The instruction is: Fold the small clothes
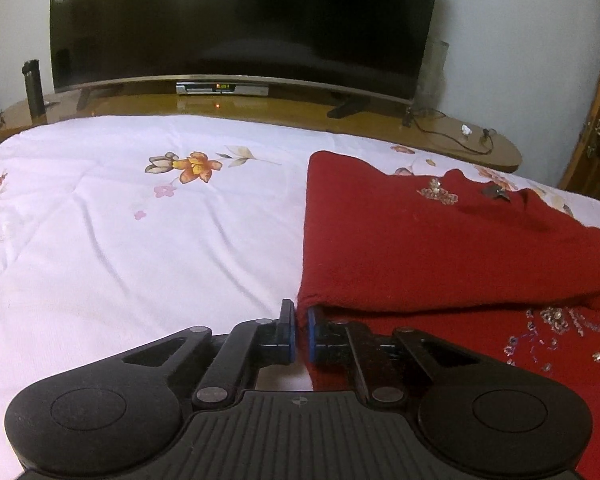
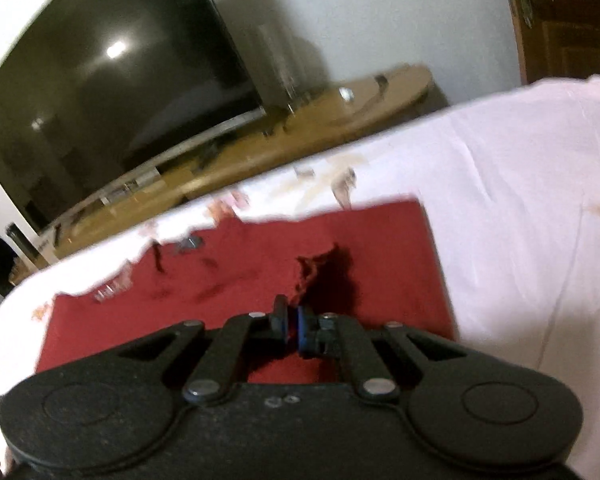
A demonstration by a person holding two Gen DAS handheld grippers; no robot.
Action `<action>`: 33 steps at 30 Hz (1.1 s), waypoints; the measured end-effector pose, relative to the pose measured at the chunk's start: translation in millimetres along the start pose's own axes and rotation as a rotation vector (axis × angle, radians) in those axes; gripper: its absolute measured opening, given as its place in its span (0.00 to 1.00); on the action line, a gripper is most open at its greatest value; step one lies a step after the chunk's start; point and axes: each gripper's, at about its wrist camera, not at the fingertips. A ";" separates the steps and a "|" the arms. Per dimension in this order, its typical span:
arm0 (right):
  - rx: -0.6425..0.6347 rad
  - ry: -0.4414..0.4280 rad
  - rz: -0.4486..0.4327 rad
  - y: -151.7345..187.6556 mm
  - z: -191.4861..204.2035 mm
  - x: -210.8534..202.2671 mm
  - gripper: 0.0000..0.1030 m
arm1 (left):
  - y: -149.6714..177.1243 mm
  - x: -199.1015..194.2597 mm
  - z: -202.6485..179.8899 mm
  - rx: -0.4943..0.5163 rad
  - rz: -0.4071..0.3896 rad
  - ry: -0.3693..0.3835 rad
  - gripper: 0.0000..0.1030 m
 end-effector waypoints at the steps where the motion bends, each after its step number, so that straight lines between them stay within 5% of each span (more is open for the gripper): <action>1: -0.006 -0.003 -0.019 -1.0 3.5 -3.9 0.05 | 0.9 0.2 -1.3 0.003 -0.004 -0.005 0.05; 4: -0.010 0.050 -0.010 0.4 2.1 -0.7 0.05 | 1.0 0.4 -4.5 0.027 -0.006 -0.022 0.05; 7: -0.019 0.118 0.132 5.9 -3.1 31.0 0.07 | -0.3 -2.9 -5.0 0.081 0.005 -0.031 0.13; 10: -0.110 0.162 0.103 7.4 10.3 19.7 0.25 | 6.7 -19.3 11.6 0.104 -0.015 -0.035 0.68; 14: -0.177 0.179 -0.047 11.9 14.6 -18.0 0.23 | 5.6 -46.0 37.8 -0.006 -0.147 0.078 0.68; 19: -0.287 0.162 -0.043 -3.9 30.6 5.3 0.20 | -46.0 -23.5 -20.6 0.143 -0.200 0.180 0.68; 23: -0.391 0.106 0.018 -6.9 44.6 35.6 0.21 | -75.9 18.1 -59.1 0.226 -0.166 0.178 0.68; 26: -0.502 0.146 0.037 -2.5 55.7 52.4 0.18 | -79.6 58.2 -63.3 0.248 -0.066 0.079 0.70; 28: -0.461 0.283 0.036 -4.1 42.8 60.9 0.16 | -80.1 63.6 -43.7 0.146 -0.065 0.164 0.71; 30: -0.345 0.210 0.031 -12.7 16.0 55.4 0.15 | -82.2 50.3 -40.5 0.118 -0.102 0.144 0.71; 33: -0.408 0.236 0.032 -10.8 21.8 48.5 0.18 | -78.9 44.4 -37.4 0.096 -0.137 0.149 0.71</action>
Point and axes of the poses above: each gripper's, at about its wrist camera, not at the fingertips, and x roughly the way its jaws point, z to its left, y to its underside, and after that the axes turned 14 degrees about z, right-handed
